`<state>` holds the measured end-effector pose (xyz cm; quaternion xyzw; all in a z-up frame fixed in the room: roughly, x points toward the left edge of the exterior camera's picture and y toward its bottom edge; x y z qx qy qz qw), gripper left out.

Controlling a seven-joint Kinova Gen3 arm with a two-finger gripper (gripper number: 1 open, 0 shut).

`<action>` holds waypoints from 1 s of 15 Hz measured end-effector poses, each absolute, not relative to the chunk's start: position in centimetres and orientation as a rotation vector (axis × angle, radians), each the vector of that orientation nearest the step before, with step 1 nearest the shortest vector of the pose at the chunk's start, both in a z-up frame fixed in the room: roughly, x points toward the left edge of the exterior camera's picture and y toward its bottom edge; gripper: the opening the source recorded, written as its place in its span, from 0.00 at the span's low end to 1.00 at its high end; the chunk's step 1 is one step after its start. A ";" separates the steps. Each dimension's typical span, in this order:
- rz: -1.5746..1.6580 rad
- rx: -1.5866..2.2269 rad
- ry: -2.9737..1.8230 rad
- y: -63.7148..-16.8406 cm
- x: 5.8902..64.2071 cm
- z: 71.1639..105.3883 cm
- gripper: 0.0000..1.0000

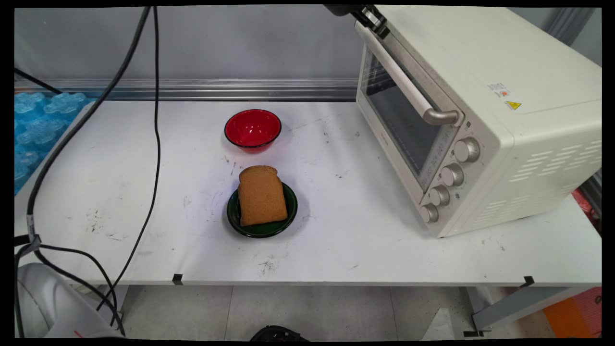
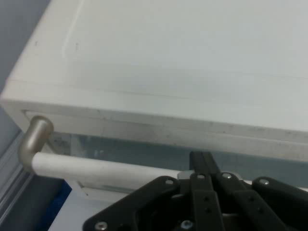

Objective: Open the oven

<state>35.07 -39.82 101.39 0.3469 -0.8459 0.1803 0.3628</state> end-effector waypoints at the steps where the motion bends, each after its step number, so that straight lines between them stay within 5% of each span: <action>1: 0.464 0.891 -2.179 -40.0 34.8 101.2 0.00; 15: 0.459 0.808 -2.225 -41.6 32.5 98.6 0.00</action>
